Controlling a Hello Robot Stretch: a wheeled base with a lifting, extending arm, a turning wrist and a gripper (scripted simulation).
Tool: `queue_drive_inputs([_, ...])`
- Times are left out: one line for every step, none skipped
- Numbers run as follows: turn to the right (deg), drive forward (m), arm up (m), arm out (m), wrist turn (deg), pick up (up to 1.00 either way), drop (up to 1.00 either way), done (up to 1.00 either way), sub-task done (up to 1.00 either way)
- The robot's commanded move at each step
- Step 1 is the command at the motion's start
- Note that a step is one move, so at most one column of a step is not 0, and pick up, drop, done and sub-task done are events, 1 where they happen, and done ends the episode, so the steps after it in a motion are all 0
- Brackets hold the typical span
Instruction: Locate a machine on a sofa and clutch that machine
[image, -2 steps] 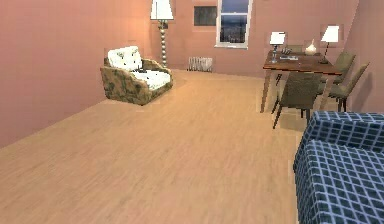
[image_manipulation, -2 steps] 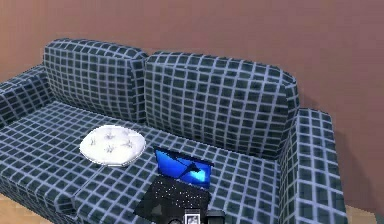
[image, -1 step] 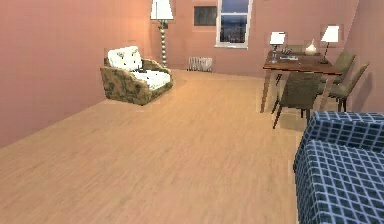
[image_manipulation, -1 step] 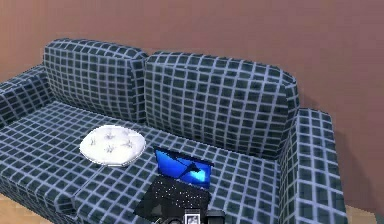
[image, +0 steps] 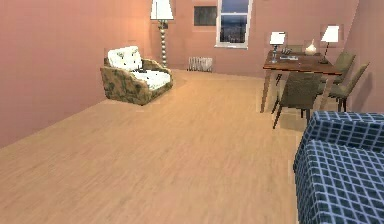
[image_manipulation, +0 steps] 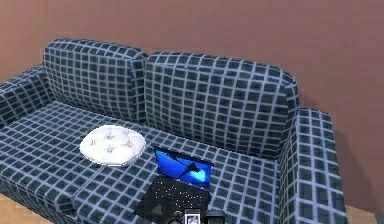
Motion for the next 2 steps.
queue_drive_inputs([0.0, 0.0, 0.0, 0.0, 45.0, 0.0, 0.0, 0.0, 0.0])
queue_drive_inputs([0.0, 0.0, 0.0, 0.0, 45.0, 0.0, 0.0, 0.0, 0.0])
